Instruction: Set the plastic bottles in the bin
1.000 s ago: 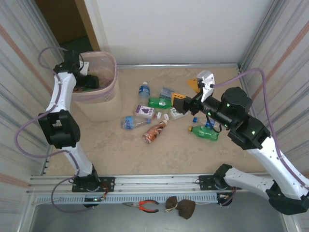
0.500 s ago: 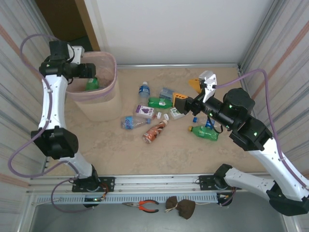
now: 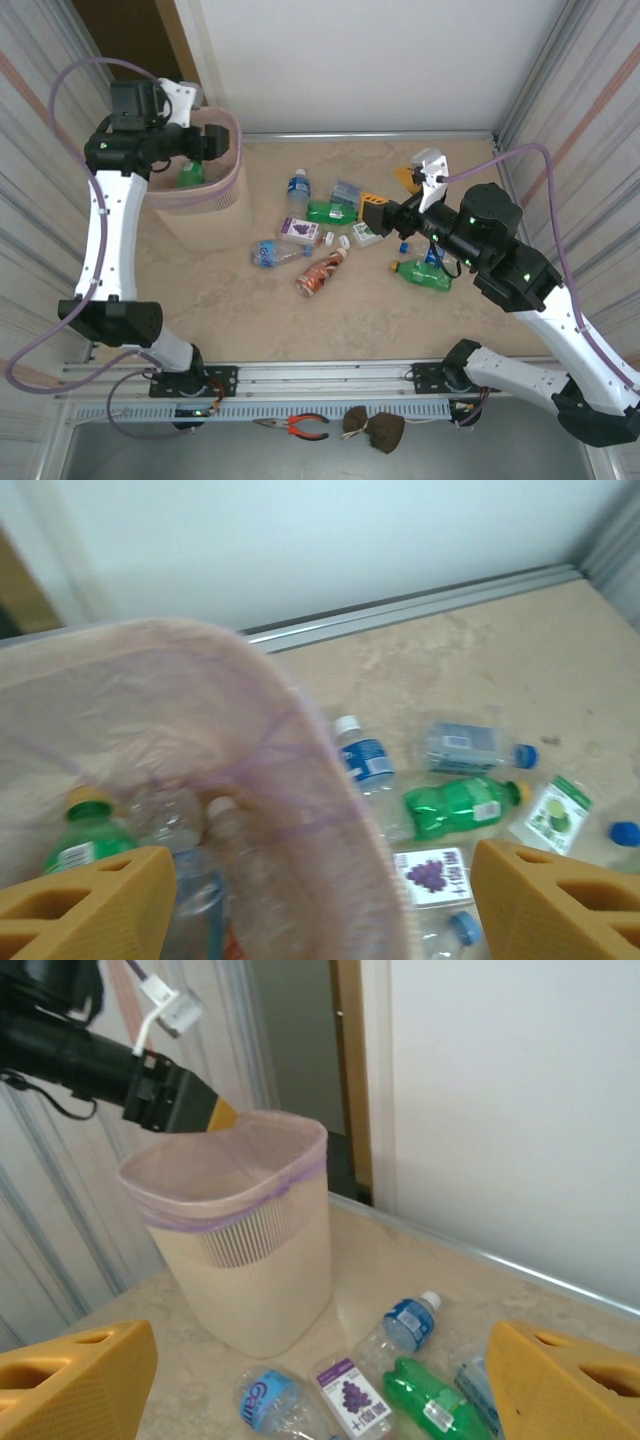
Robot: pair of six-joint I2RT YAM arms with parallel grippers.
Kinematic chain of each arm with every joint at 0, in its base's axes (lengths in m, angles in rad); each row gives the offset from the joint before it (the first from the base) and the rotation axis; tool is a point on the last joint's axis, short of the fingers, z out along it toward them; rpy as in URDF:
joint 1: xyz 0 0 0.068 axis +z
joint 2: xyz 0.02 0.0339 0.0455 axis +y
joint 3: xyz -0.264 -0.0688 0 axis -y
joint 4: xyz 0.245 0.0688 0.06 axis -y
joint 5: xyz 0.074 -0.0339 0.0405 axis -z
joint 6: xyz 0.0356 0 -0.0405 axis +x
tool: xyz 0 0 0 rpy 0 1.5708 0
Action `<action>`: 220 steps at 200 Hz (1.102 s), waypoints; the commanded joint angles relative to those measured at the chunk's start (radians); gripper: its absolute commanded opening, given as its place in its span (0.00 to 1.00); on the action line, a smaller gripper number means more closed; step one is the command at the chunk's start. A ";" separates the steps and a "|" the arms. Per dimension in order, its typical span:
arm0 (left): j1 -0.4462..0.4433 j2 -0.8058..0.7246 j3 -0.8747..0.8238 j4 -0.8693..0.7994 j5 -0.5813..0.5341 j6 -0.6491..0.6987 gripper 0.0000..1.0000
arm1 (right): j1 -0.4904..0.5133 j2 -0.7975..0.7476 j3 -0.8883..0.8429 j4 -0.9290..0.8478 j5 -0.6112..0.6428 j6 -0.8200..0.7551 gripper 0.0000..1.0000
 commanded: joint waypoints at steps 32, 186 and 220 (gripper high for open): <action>-0.233 -0.026 0.008 -0.037 -0.041 0.058 0.78 | -0.021 0.002 -0.005 -0.095 0.135 0.078 0.84; -0.763 0.200 -0.203 -0.114 -0.257 -0.106 0.72 | -0.079 -0.064 -0.029 -0.207 0.268 0.135 0.83; -0.792 0.243 -0.296 -0.101 -0.298 -0.132 0.72 | -0.087 -0.071 -0.036 -0.209 0.264 0.145 0.83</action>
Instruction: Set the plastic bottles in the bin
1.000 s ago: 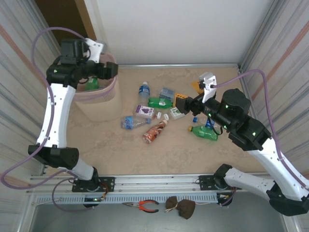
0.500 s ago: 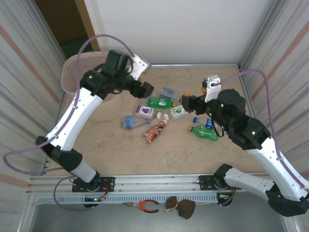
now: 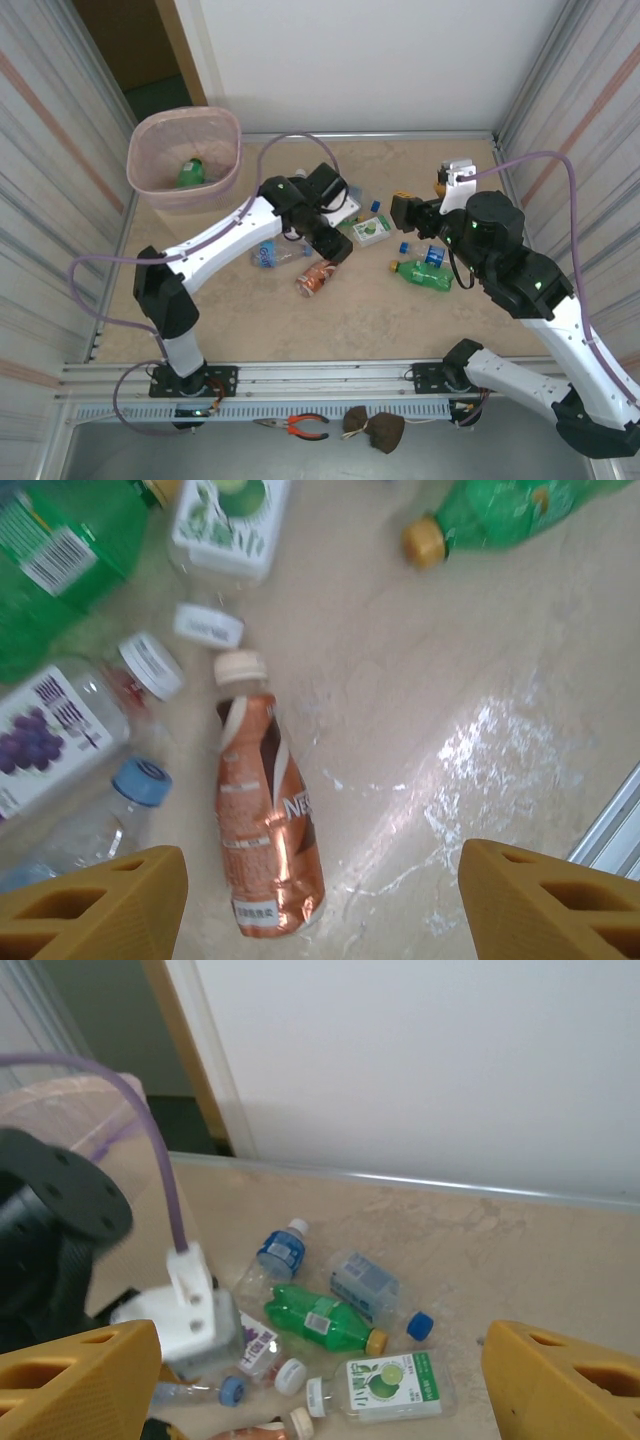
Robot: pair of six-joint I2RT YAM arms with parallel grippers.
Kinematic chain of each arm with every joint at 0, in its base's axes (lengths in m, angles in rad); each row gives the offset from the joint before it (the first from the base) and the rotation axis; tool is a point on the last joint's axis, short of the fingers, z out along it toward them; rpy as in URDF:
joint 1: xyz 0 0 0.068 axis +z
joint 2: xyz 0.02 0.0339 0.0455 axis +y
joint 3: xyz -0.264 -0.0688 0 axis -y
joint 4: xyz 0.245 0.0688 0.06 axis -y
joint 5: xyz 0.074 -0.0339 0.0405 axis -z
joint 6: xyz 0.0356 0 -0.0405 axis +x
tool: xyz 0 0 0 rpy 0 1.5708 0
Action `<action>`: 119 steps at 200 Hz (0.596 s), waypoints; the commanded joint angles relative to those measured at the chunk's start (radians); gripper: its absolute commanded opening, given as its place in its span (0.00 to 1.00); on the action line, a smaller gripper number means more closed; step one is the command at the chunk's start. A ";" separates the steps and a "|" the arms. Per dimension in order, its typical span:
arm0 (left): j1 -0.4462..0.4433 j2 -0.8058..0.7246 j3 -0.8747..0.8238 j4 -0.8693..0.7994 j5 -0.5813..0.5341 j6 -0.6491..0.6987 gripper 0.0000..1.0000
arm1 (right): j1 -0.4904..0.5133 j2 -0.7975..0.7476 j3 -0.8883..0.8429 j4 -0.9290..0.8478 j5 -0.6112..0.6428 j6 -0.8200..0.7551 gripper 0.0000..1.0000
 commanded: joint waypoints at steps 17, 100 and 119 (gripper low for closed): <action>-0.019 0.041 -0.100 0.000 -0.070 -0.039 0.72 | -0.015 -0.015 -0.014 -0.015 0.008 0.026 0.83; -0.010 0.135 -0.239 0.104 -0.056 -0.031 0.74 | -0.023 0.010 -0.004 -0.009 -0.021 0.035 0.83; -0.009 0.154 -0.253 0.117 -0.057 -0.032 0.74 | -0.023 0.015 -0.003 -0.007 -0.025 0.036 0.83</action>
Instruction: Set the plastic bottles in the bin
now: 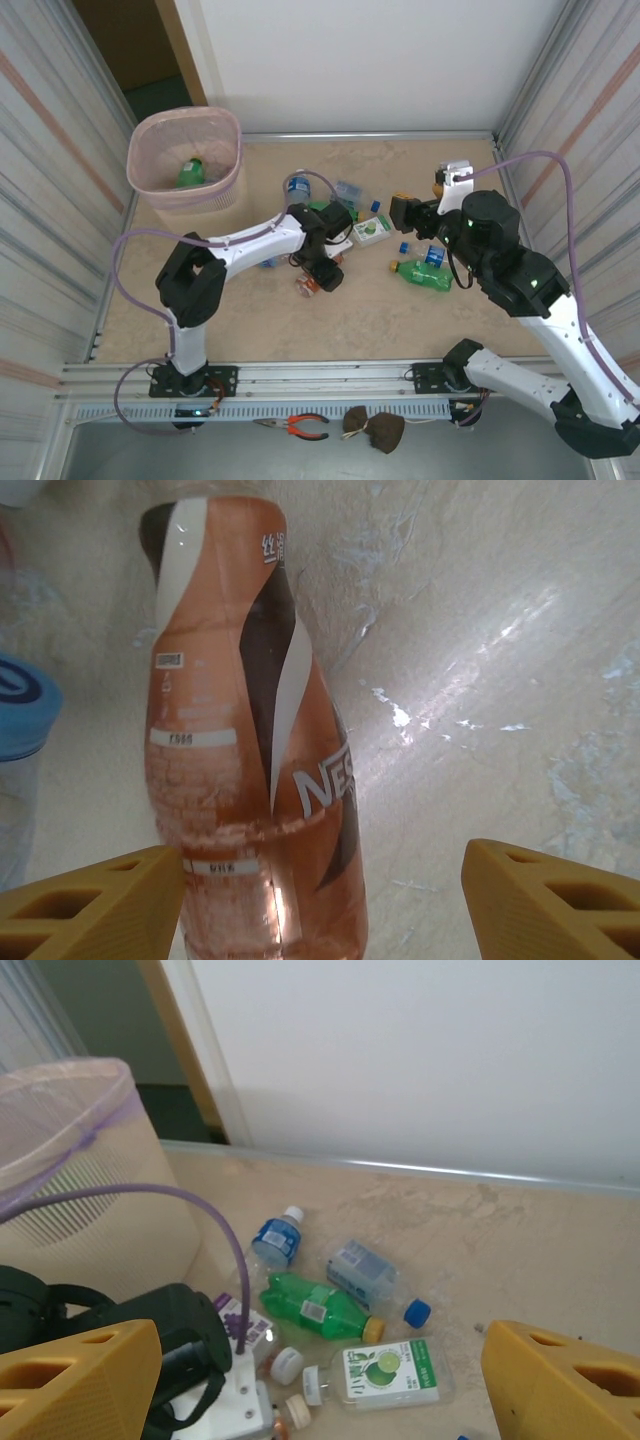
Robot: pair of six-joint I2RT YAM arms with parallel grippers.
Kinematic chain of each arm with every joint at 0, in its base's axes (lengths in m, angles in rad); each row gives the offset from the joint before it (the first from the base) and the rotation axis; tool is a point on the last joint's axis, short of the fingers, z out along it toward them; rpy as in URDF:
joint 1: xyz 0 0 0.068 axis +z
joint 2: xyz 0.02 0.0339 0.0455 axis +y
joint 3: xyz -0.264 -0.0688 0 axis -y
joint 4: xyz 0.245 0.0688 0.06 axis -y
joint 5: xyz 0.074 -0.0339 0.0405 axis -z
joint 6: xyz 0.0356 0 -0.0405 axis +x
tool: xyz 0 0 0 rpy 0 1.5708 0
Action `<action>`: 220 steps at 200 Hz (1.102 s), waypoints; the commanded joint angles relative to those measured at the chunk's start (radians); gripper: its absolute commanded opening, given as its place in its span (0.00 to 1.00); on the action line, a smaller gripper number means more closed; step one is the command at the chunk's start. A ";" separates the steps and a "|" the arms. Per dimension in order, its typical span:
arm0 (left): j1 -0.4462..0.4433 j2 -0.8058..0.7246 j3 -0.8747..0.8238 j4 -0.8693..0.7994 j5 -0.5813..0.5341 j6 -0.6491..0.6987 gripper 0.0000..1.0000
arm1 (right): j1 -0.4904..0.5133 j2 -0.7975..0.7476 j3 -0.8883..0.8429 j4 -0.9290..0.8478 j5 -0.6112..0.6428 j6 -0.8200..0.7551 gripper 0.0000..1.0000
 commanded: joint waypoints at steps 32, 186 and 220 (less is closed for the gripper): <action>0.015 0.046 -0.036 0.044 -0.011 -0.006 0.74 | -0.011 0.007 0.009 0.003 -0.019 0.032 0.83; 0.030 0.053 -0.063 0.085 0.025 -0.006 0.65 | -0.010 0.004 0.019 -0.001 -0.020 0.041 0.82; 0.030 0.027 -0.062 0.081 0.028 -0.001 0.60 | -0.010 0.003 0.016 -0.002 -0.020 0.044 0.82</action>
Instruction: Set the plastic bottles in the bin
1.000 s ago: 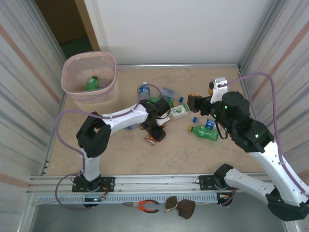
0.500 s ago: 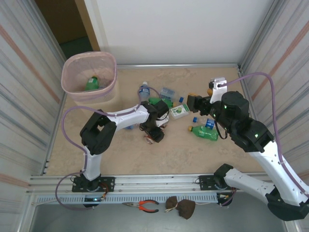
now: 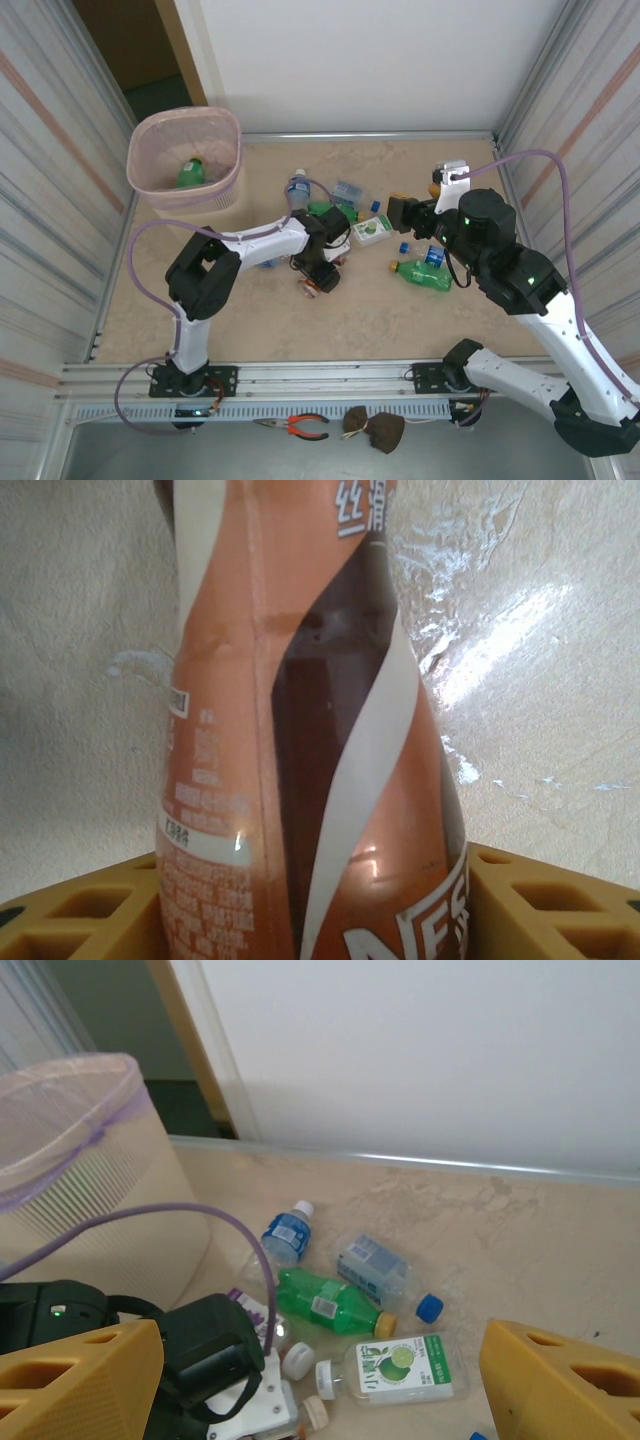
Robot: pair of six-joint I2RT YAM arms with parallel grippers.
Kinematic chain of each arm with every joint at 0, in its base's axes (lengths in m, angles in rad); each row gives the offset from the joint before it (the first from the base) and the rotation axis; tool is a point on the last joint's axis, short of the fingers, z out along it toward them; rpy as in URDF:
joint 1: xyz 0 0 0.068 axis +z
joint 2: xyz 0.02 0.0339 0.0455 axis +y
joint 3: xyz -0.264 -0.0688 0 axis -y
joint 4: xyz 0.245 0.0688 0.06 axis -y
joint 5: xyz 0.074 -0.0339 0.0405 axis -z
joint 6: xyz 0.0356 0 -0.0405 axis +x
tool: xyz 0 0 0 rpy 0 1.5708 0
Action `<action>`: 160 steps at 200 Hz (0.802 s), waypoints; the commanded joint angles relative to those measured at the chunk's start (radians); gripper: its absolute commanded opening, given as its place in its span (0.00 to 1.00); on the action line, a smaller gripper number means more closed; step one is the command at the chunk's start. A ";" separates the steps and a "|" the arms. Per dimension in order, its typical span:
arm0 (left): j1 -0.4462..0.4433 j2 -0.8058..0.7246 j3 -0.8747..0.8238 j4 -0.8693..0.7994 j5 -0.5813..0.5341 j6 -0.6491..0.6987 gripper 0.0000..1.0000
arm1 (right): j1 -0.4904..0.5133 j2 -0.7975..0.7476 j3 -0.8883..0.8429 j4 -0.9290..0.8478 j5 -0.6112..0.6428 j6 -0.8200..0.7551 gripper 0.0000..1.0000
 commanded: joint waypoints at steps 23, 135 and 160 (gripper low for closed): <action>0.002 -0.059 -0.012 -0.017 0.025 0.003 0.59 | -0.010 -0.005 0.016 -0.001 0.000 0.026 0.82; 0.042 -0.283 0.074 -0.037 0.053 0.000 0.59 | -0.011 -0.002 0.018 0.004 0.002 0.023 0.82; 0.079 -0.342 0.106 -0.038 0.063 0.006 0.58 | -0.010 -0.004 0.019 0.004 0.003 0.022 0.82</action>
